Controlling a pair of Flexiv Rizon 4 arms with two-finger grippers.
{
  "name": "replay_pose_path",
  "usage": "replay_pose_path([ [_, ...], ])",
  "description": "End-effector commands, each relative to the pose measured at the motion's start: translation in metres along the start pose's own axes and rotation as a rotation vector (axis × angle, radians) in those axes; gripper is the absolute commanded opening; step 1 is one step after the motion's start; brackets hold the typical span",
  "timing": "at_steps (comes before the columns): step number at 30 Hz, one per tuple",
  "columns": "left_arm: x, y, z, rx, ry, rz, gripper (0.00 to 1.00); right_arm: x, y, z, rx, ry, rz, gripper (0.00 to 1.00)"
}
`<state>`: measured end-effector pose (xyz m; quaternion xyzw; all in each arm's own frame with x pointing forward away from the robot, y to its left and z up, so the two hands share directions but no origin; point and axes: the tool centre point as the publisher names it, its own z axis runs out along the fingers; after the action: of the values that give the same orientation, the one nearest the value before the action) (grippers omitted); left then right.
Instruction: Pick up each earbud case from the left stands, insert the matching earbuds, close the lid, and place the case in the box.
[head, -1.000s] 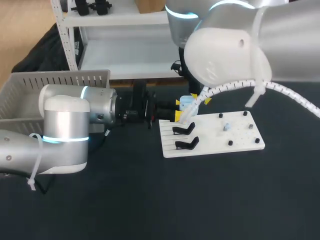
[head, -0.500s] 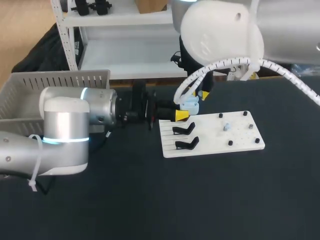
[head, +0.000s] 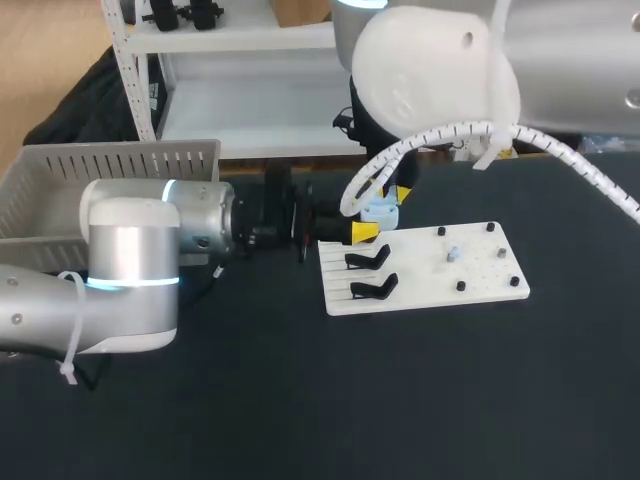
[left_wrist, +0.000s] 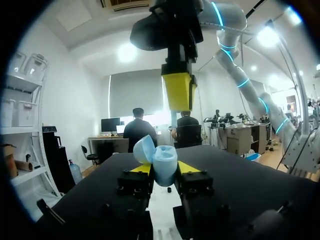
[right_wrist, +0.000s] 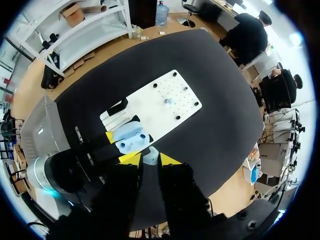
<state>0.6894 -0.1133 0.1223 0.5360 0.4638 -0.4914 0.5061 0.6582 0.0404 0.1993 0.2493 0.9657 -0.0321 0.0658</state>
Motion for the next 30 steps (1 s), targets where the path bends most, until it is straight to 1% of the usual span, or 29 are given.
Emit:
replay_pose_path([
  [1, 0.000, -0.002, 0.000, -0.006, -0.001, 0.002, 0.00, 0.001, 0.004, 0.005, 0.000, -0.008, 0.002, 0.00],
  [12, 0.000, -0.002, 0.000, -0.006, -0.001, 0.002, 0.00, 0.001, 0.012, 0.011, -0.005, -0.026, 0.012, 0.00],
  [30, 0.000, -0.002, 0.000, -0.006, -0.001, 0.002, 0.00, -0.002, 0.015, 0.018, 0.001, -0.024, 0.030, 0.00],
])
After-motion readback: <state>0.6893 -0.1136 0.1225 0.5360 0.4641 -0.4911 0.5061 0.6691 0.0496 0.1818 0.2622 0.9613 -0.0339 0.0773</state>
